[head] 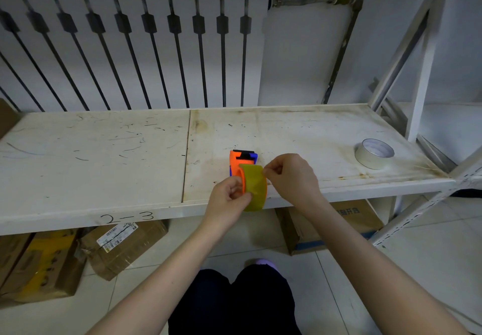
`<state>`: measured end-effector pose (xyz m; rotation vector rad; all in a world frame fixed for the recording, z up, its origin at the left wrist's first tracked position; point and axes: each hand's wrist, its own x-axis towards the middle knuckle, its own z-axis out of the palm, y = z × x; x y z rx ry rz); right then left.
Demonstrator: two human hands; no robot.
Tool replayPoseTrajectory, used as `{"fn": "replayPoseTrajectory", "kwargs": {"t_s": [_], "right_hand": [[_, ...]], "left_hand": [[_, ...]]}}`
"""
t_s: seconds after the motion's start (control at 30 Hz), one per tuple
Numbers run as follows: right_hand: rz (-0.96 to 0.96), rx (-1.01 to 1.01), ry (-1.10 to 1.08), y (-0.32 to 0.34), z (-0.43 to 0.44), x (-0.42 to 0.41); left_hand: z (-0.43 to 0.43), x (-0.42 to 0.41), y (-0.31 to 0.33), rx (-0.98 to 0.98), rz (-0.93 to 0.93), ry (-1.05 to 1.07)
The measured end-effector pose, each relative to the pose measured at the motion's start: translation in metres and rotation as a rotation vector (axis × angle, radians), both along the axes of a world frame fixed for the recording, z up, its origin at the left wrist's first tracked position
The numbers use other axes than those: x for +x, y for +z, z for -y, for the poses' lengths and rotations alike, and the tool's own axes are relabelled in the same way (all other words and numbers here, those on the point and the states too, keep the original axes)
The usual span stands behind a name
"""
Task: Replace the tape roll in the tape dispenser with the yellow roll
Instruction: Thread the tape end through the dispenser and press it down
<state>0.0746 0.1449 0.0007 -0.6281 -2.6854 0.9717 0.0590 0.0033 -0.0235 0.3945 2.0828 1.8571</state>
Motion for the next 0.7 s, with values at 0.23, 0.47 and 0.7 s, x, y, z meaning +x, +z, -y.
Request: {"fn": "replayPoseTrajectory", "kwargs": {"t_s": [0.23,0.47,0.7], "right_hand": [[-0.071,-0.078,0.277,-0.004,-0.002,-0.010],[-0.106,-0.386,0.223,-0.015,-0.002,-0.022],[-0.198,-0.297,0.284,-0.025,0.003,-0.018]], "left_hand": [[0.006,-0.007,0.004,-0.079,-0.038,0.036],[0.001,-0.016,0.014,-0.141,0.108,0.126],[-0.012,-0.035,0.031,-0.251,0.336,0.127]]}}
